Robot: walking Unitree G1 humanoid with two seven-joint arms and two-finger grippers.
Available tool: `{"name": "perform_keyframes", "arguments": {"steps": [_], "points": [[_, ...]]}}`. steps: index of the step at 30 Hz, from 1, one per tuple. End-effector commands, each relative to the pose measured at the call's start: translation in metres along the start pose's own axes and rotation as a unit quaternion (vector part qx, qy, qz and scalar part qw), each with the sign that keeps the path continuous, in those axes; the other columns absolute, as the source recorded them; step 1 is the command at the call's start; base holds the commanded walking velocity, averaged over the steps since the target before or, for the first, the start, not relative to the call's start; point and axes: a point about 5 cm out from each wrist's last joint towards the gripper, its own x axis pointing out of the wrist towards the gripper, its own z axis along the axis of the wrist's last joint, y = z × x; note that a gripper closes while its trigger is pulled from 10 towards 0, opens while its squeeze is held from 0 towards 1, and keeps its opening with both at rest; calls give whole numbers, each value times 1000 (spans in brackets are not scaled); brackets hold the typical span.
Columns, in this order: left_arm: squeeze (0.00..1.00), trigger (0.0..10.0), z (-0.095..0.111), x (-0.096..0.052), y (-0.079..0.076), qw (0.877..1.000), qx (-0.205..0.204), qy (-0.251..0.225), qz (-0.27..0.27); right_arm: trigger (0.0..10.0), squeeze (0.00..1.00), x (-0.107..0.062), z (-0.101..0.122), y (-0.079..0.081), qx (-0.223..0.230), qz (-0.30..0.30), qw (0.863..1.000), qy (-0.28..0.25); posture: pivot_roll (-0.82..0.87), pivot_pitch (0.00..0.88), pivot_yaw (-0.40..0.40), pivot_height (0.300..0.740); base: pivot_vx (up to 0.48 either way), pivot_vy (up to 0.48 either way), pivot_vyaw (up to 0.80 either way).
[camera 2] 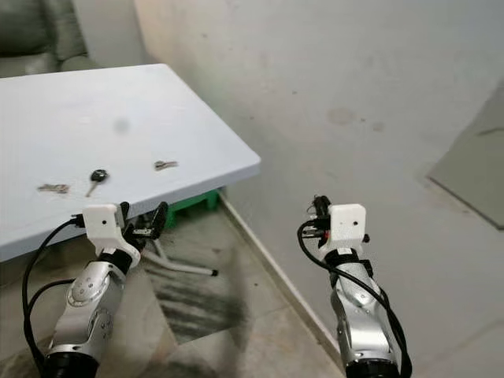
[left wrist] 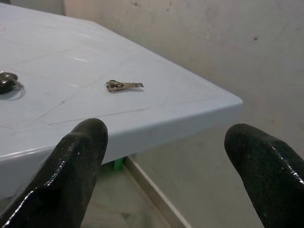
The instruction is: Hang keys on a hook
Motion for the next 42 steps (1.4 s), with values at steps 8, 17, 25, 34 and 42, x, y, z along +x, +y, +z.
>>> {"name": "perform_keyframes", "arguments": {"steps": [8,17,25,34,42], "points": [[0,10000,3,0,-5,1000,5,-3,-26,10000,0,1,2,-1,1,-8,1000,-4,4,53,-52,740,0,-60,-756],[0,10000,1,0,-4,1000,-3,7,-12,10000,0,-1,1,-1,1,-9,1000,-2,3,61,-51,740,0,-132,-756],[0,10000,-1,0,-4,1000,-5,11,-8,10000,0,-1,0,-2,1,-8,1000,0,4,61,-56,740,0,0,-755],[0,10000,-2,-1,-5,1000,0,13,-4,10000,0,-1,0,0,1,-3,1000,0,10,57,-63,740,0,0,-751],[0,10000,-3,-3,-5,1000,-1,13,-5,10000,0,-1,0,1,-1,4,1000,1,13,48,-68,740,0,0,-745]]}}
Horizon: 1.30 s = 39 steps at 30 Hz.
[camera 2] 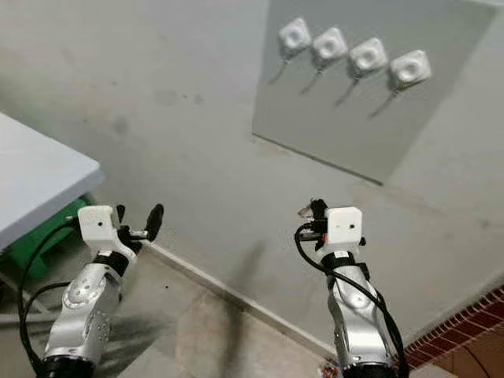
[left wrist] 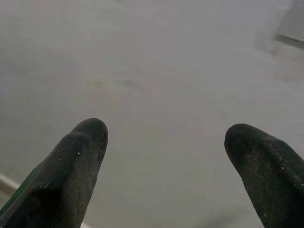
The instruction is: Hang keys on a hook
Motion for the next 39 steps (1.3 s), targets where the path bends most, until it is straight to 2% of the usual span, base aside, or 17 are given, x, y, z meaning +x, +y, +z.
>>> {"name": "perform_keyframes", "arguments": {"steps": [1,13,19,27,39], "points": [[0,10000,1,-1,0,1000,5,-1,-2,10000,0,2,4,0,-4,3,1000,-7,13,48,-68,740,0,0,-744],[0,10000,0,-2,-4,1000,-6,2,-14,10000,0,1,4,1,-7,9,1000,-5,11,38,-71,740,0,0,-742],[0,10000,-2,-1,-5,1000,-5,5,-16,10000,0,1,4,1,-7,10,1000,-5,10,33,-70,740,0,434,-743],[0,10000,-1,0,-4,1000,0,8,-5,10000,0,2,4,2,-8,10,1000,-5,9,36,-70,740,0,0,-710],[0,10000,-1,-2,-3,1000,20,17,-12,10000,0,-1,2,2,-10,-1,1000,0,6,56,-64,740,0,0,0]]}}
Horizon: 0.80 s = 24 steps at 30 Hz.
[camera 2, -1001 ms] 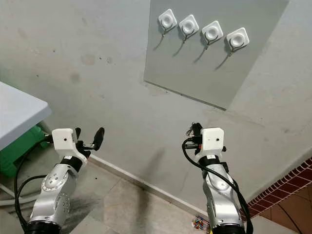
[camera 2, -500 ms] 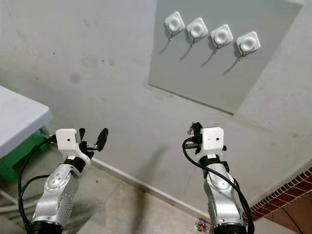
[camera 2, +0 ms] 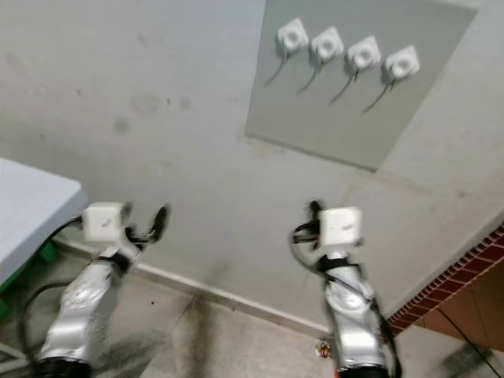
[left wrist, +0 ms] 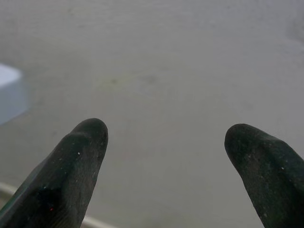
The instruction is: Hang keys on a hook
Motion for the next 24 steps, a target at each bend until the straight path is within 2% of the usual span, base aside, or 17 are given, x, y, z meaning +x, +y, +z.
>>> {"name": "perform_keyframes", "arguments": {"steps": [1,7,9,17,19,24], "points": [[0,10000,3,4,-13,1000,1,-3,-23,10000,0,-3,1,-13,-8,-19,1000,1,6,56,-64,740,0,0,0],[0,10000,5,4,-12,1000,10,-8,-27,10000,0,-4,1,-13,-6,-27,1000,1,1,65,-56,740,0,0,0],[0,10000,6,5,-12,1000,-2,-11,-29,10000,0,-6,0,-13,-6,-28,1000,2,-2,69,-51,740,0,-456,0],[0,10000,7,5,-13,999,-4,-11,-32,10000,0,-6,0,-12,-6,-28,1000,2,0,70,-50,740,0,-420,0],[0,10000,-1,7,-11,1000,-12,21,-6,10000,0,-8,-2,-12,-2,-34,999,5,-3,74,-46,740,0,0,0],[0,10000,-2,8,-11,999,-16,29,-2,10000,0,-8,-1,-12,-4,-34,999,7,-3,77,-51,740,0,0,0]]}}
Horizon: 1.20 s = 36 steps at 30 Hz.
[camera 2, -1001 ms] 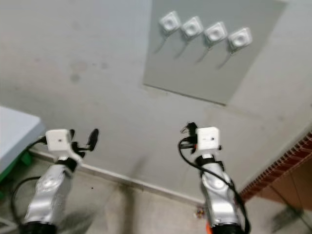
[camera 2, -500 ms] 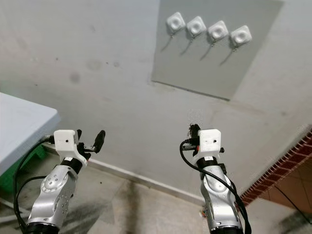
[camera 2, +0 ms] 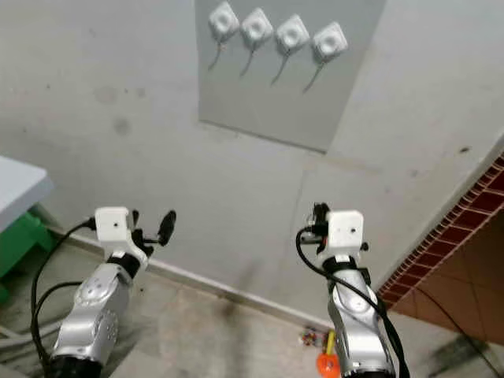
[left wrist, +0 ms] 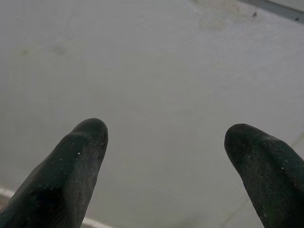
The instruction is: Hang keys on a hook
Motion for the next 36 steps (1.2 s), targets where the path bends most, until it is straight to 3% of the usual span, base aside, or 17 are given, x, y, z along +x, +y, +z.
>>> {"name": "perform_keyframes", "arguments": {"steps": [1,12,18,24,32,36], "points": [[0,10000,-1,-2,6,1000,2,6,12,10000,0,1,4,1,-1,0,1000,-6,-3,77,-51,740,0,0,0],[0,10000,2,-2,1,1000,-15,0,0,10000,0,0,5,0,-1,-1,1000,0,-9,75,-57,740,0,0,0],[0,10000,2,0,0,999,-35,-5,-3,10000,0,-1,5,0,-3,0,1000,-1,-14,70,-59,740,0,414,0],[0,10000,1,1,0,1000,-12,5,4,10000,0,-1,5,0,-3,0,1000,0,-17,62,-57,740,0,0,0],[0,10000,0,2,0,999,-28,14,-3,10000,0,-3,5,1,-4,-1,1000,2,-23,62,-55,740,0,0,0],[0,10000,2,1,-1,1000,-24,5,-9,10000,0,-5,4,1,-4,0,1000,4,-25,69,-52,740,465,0,0]]}}
